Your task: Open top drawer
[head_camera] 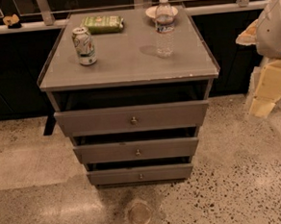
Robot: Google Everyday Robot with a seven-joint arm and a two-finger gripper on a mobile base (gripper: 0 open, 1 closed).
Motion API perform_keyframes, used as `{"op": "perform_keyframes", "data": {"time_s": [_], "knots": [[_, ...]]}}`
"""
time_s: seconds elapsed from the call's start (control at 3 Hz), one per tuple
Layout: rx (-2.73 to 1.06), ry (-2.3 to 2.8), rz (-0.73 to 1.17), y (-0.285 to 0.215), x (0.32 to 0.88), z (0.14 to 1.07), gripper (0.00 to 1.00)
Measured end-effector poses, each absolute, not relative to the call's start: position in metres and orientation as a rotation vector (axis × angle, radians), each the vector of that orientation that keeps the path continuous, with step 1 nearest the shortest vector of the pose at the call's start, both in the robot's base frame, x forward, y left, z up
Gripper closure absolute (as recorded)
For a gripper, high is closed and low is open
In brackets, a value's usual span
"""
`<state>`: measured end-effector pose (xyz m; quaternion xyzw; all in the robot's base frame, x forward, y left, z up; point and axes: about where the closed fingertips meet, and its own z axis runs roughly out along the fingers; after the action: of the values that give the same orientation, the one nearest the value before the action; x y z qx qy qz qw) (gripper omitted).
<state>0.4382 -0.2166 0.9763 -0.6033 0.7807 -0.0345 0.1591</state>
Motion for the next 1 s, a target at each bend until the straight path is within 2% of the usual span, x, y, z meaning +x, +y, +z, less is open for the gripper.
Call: {"op": "perform_keyframes", "data": {"time_s": [0.67,1.0], "knots": [[-1.741,2.221,-0.085,-0.220,0.430,0.965,0.00],[-1.778,2.157,-0.066,-0.221,0.397,0.945,0.00]]}}
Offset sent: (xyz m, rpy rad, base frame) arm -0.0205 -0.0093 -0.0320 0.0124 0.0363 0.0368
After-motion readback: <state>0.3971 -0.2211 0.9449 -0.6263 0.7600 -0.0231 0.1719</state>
